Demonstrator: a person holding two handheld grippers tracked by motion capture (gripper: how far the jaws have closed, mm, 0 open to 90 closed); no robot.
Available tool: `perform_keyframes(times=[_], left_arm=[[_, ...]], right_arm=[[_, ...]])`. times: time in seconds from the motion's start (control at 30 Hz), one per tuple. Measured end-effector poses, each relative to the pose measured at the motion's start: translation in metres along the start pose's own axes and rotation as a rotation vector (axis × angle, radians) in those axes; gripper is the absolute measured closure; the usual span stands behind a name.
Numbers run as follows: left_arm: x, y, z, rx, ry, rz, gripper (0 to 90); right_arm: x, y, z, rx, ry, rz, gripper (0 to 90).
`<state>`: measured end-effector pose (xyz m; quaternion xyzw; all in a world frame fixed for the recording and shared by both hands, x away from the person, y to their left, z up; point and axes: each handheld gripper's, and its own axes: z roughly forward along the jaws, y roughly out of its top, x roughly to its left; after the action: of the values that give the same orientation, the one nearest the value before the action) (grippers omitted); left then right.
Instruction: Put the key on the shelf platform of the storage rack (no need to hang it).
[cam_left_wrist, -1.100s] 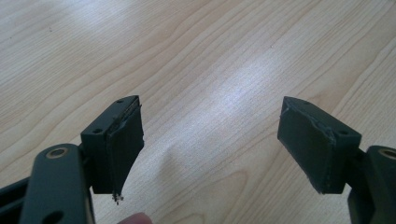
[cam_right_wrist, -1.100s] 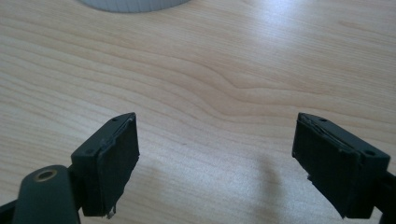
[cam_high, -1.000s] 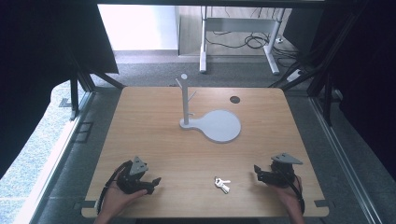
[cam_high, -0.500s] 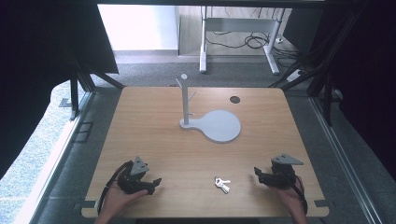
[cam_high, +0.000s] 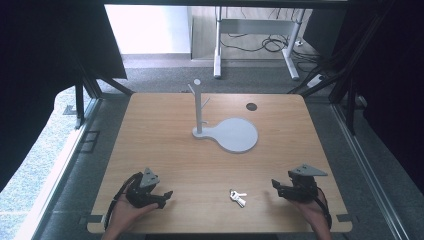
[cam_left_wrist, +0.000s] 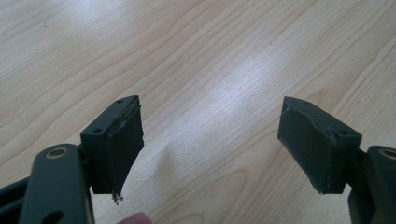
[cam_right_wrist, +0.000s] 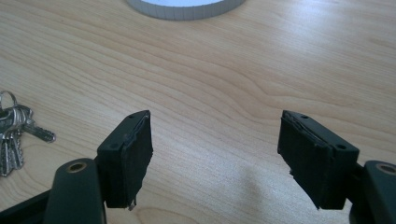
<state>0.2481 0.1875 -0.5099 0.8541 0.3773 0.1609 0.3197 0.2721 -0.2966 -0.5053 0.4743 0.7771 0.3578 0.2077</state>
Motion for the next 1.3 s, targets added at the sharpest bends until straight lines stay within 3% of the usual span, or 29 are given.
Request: perform_keyframes(times=[0.57,0.83,1.3], left_arm=[[0.000,0.000,-0.002,-0.006,0.002,-0.002,22.5],[0.000,0.001,-0.004,-0.010,0.005,-0.005,22.6],[0.000,0.001,-0.007,-0.020,0.006,-0.005,22.6]], right_arm=[[0.002,0.006,-0.009,-0.019,0.019,-0.009,28.2],[0.010,0.020,-0.010,-0.018,0.051,-0.049,29.9],[0.033,0.045,-0.003,0.058,0.123,-0.144,32.0]])
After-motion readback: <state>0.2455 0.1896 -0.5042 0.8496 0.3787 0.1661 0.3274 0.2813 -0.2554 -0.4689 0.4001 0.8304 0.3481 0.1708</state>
